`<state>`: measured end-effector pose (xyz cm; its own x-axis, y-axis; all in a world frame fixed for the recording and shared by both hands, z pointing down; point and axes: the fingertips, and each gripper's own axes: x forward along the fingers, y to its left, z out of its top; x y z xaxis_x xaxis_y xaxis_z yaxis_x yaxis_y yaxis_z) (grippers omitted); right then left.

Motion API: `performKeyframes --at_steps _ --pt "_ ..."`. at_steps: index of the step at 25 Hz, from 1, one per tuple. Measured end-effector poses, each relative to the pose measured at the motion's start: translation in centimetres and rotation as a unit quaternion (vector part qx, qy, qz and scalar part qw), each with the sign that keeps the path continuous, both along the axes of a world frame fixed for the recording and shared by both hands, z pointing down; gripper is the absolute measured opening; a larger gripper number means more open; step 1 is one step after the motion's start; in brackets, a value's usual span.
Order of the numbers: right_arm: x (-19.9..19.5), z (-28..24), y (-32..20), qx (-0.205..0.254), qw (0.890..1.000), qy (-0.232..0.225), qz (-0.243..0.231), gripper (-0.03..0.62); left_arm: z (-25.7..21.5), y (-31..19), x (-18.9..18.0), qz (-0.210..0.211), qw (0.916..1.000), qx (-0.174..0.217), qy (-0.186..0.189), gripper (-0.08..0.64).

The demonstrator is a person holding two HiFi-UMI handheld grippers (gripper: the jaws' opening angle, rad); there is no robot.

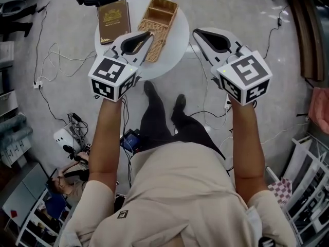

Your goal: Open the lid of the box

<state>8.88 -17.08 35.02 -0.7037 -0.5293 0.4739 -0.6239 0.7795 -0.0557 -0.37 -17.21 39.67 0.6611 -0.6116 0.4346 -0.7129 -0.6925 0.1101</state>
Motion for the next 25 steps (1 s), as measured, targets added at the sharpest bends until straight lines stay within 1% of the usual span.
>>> performKeyframes --at_steps 6,13,14,16,20,22,25 --pt "0.3 2.4 0.2 -0.019 1.000 0.003 0.008 -0.008 4.6 0.2 0.1 0.004 0.9991 -0.041 -0.013 0.015" --pt "0.5 5.2 0.0 -0.040 0.999 0.009 0.016 -0.008 10.2 0.3 0.2 0.012 0.9958 -0.083 -0.035 0.023" --pt "0.6 5.4 -0.1 -0.042 0.999 0.010 0.017 -0.008 10.9 0.2 0.3 0.013 0.9951 -0.091 -0.037 0.037" --pt "0.8 6.0 -0.3 -0.048 0.999 0.012 0.019 -0.008 12.4 0.0 0.6 0.014 0.9932 -0.108 -0.042 0.097" --pt "0.8 8.1 -1.5 -0.056 0.998 0.014 0.021 -0.008 16.5 -0.7 0.5 0.009 0.9890 -0.135 -0.061 0.170" --pt "0.8 9.1 -1.7 -0.061 0.998 0.014 0.020 -0.008 18.5 -0.8 0.5 0.006 0.9867 -0.140 -0.082 0.209" --pt "1.1 10.1 -1.7 -0.070 0.997 0.013 0.020 -0.008 21.2 -0.7 0.4 0.005 0.9823 -0.132 -0.132 0.255"
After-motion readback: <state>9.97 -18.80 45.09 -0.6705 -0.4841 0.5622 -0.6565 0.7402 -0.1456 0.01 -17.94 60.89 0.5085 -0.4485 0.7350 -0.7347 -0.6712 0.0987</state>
